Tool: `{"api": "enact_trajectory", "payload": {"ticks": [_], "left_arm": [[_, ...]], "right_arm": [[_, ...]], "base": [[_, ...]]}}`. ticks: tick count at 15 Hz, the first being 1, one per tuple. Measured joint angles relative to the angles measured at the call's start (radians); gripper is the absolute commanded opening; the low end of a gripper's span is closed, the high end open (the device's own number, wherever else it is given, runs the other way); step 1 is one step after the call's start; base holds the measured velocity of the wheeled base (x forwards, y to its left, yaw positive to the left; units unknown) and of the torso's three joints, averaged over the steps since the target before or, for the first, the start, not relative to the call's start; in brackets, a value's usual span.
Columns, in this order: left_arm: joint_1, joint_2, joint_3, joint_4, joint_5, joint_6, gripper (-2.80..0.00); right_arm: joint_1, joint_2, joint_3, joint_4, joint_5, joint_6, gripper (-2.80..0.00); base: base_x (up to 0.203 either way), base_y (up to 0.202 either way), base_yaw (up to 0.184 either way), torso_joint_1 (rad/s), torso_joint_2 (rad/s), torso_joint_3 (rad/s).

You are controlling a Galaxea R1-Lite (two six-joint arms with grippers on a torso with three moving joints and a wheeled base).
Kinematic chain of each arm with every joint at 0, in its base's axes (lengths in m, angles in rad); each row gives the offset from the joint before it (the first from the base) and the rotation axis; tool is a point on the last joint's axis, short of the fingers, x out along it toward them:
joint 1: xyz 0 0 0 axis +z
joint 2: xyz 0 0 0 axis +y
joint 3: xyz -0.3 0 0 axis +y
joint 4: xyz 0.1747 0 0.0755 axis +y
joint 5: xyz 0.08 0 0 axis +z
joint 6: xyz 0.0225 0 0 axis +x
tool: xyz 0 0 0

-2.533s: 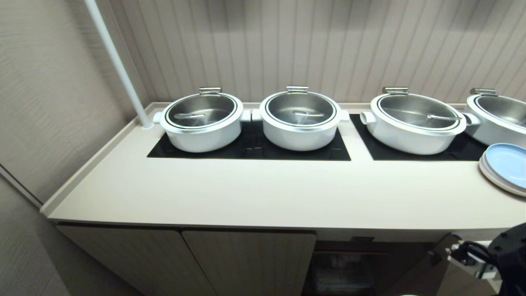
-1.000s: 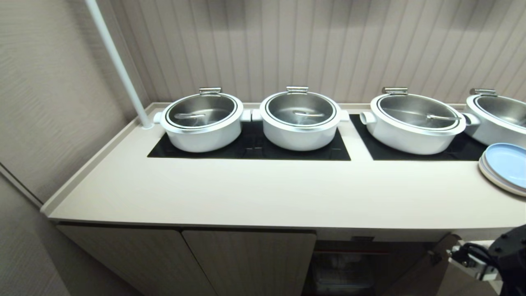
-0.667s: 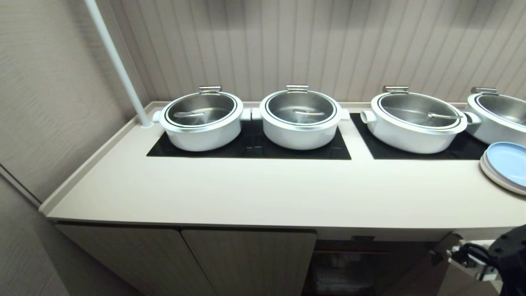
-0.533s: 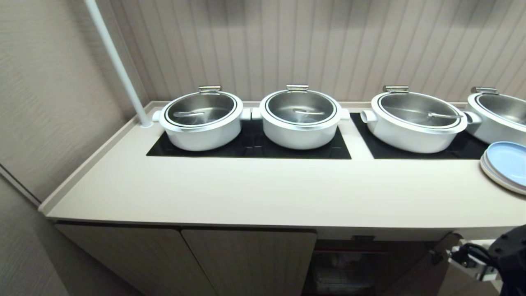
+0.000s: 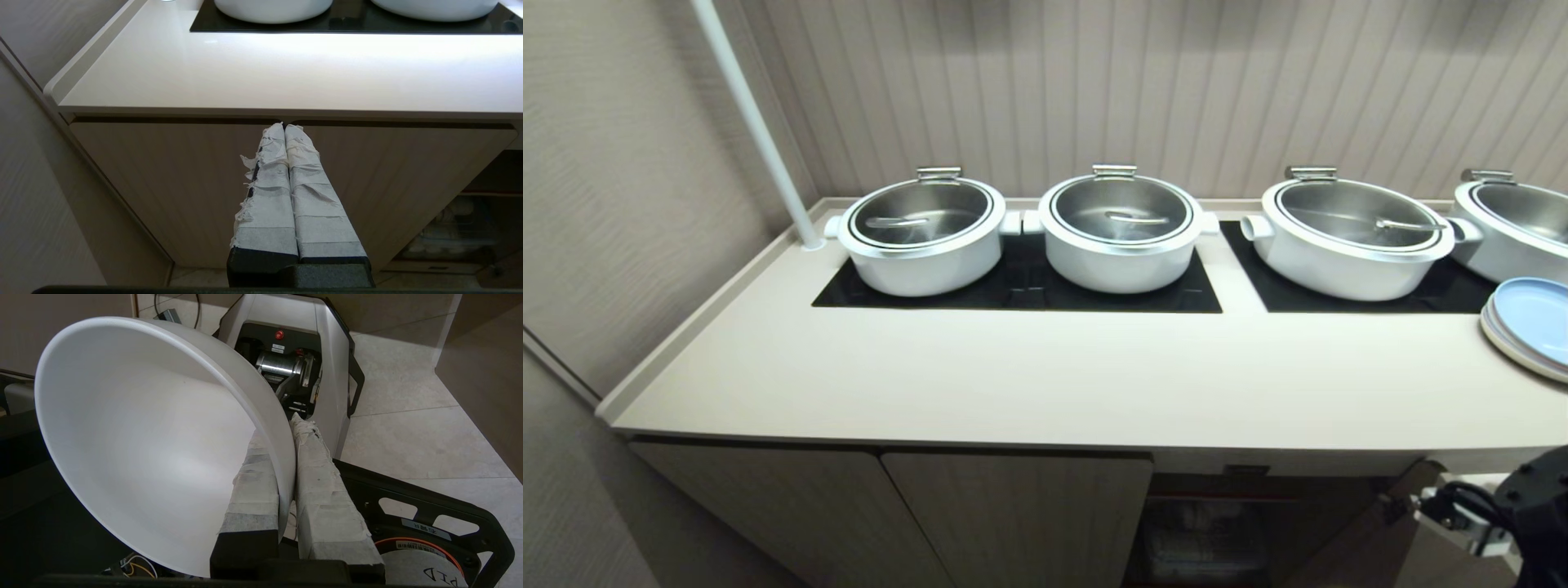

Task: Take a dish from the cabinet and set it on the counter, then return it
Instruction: Put it back into the cabinet

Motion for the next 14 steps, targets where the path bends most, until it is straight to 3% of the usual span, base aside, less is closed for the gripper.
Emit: {"api": "enact_trajectory", "payload": {"ticks": [14], "left_arm": [[0.000,0.000,0.000,0.000,0.000,0.000,-2.80]], "right_arm": [[-0.001,-0.016,0.005,0.011,-0.001,0.000,-2.80]], "base": [[0.000,0.000,0.000,-0.059,0.13,0.065]]}}
